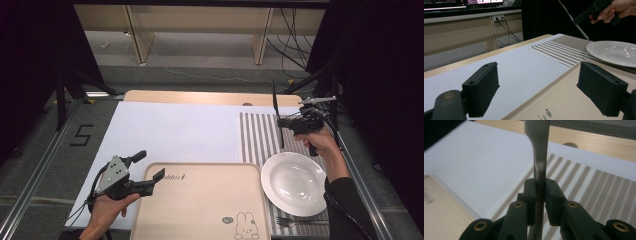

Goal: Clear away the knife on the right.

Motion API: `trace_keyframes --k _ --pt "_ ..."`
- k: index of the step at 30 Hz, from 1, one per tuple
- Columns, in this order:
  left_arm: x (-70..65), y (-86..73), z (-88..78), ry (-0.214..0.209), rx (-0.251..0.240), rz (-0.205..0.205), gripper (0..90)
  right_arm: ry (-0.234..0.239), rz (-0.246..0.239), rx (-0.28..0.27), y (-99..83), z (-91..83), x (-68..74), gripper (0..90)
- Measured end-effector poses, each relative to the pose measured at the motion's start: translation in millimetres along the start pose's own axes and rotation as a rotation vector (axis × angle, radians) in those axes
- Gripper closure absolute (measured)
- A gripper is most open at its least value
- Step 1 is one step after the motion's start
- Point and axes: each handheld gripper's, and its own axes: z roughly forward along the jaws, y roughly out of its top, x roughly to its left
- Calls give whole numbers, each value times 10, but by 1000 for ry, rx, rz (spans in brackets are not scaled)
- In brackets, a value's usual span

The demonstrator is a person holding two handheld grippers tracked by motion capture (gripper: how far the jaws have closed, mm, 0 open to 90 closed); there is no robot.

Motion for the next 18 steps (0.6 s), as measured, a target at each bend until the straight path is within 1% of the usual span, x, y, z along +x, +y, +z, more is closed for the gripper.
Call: trace_keyframes --k 1,4,6,8,9,13,14,17,18 --pt "-1 0 0 -1 1 2 162 50 14 -46 -37 5 50 806" --pt "-1 0 0 0 0 1 162 77 16 -60 -76 -3 134 806" --pt "-3 2 -1 -1 -1 0 162 115 51 -88 -119 0 189 806" --pt "-4 2 -1 -1 -1 1 162 145 51 -99 -150 10 239 807" --pt "-3 1 -1 0 0 1 162 153 43 -99 -165 13 273 807" --pt "-1 1 -2 1 0 -2 162 205 50 -115 -204 24 388 807" --pt "0 1 -1 0 -1 -4 162 212 43 -110 -210 12 423 807" --pt "3 3 -1 1 -4 -11 162 240 31 -122 -229 -3 532 806" --pt "1 4 -1 3 -4 -8 162 230 21 -112 -230 -13 560 806"
